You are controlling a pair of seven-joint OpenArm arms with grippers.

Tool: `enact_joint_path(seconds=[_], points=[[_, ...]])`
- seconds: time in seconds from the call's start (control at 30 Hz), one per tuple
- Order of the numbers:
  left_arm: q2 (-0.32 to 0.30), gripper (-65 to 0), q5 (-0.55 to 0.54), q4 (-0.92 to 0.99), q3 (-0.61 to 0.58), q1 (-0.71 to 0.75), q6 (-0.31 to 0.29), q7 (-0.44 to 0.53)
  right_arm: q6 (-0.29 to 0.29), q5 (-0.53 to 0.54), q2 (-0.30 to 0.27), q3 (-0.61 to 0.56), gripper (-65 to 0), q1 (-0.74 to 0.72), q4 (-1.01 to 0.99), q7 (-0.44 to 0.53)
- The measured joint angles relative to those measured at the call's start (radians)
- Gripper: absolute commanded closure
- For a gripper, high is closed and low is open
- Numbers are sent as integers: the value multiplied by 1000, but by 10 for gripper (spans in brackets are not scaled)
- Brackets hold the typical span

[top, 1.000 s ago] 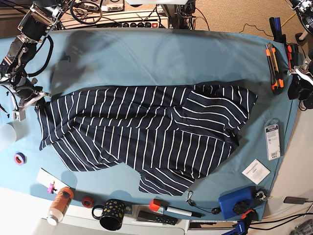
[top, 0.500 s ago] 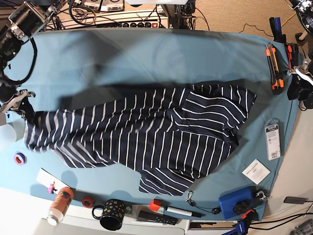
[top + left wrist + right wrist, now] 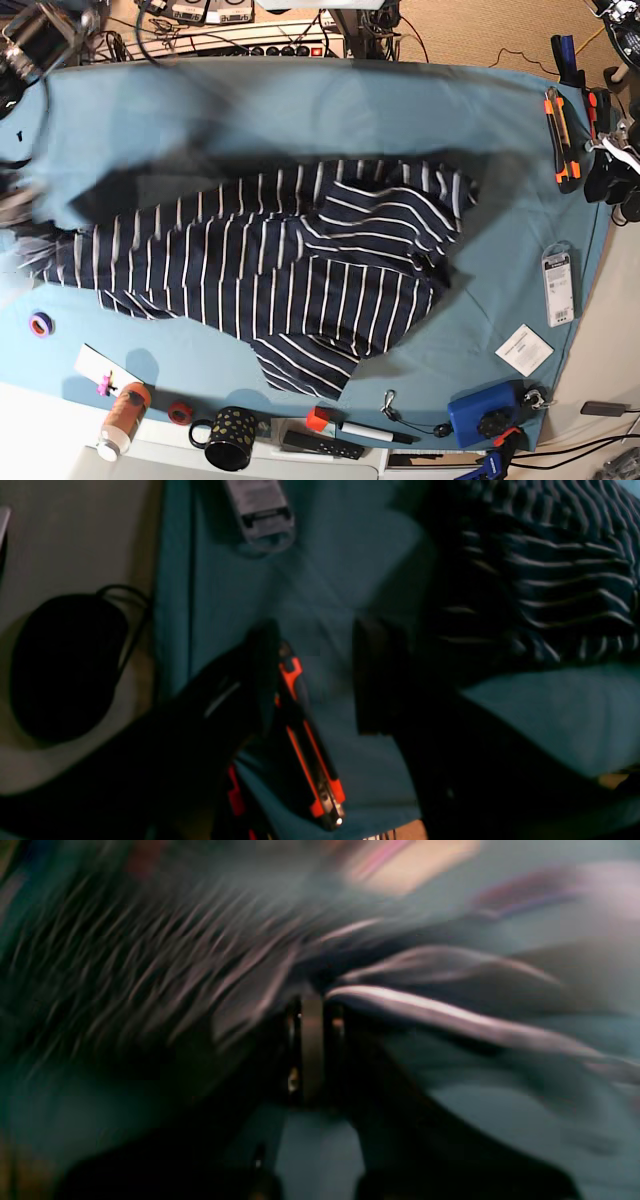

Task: Layout the t-shirt on the table in an organized manner, then fold the t-shirt properly
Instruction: 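Grasp the shirt edge with the right gripper and drag it outward, then grasp the shirt's shoulder fold with the left gripper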

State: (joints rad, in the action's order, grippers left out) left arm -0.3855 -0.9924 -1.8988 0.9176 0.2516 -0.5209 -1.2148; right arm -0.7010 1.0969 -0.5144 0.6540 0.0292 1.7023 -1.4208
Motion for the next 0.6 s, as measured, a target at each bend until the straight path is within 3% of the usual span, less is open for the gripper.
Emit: enact_joint_path(seconds=[0.07, 0.1, 0.13, 0.17, 0.2, 0.23, 0.27, 0.33, 0.4, 0.47, 0.53, 0.6], points=[[0, -249, 2, 0, 1, 2, 0, 9, -3, -185, 19, -81, 0, 15, -6, 33], [0, -249, 6, 0, 1, 3, 1, 2, 23, -309, 19, -80, 0, 15, -14, 154], [-2, -249, 4, 0, 1, 3, 0, 0, 132, -399, 28, -50, 0, 5, -16, 234], [-3, -249, 3, 0, 1, 5, 0, 0, 194, -470, 53, -7, 0, -23, -15, 259], [-3, -249, 1, 0, 1, 11, 0, 0, 167, -460, 81, 15, 0, -43, -18, 259], [-2, -249, 1, 0, 1, 13, 0, -1, -12, -354, 91, 9, 0, -37, -21, 180], [0, -249, 0, 0, 1, 14, 0, 0, 8, -188, 86, -48, 0, -14, -13, 56], [-1, -249, 3, -1, 2, 21, 0, 0, -3, -183, 91, -151, 0, 7, -19, 22], [-5, -249, 14, 1, 2, 19, 0, -3, -2, -341, 55, -154, 0, 3, -21, 220], [-5, -249, 11, 1, 2, 19, 1, -3, 132, -493, 30, -105, 0, -30, -14, 388], [0, -249, 2, 0, 2, 19, 0, -4, 171, -540, 27, -55, 0, -68, -17, 378], [0, -249, 3, 0, 0, 16, 1, -3, 90, -478, 33, -23, 0, -80, -17, 311]])
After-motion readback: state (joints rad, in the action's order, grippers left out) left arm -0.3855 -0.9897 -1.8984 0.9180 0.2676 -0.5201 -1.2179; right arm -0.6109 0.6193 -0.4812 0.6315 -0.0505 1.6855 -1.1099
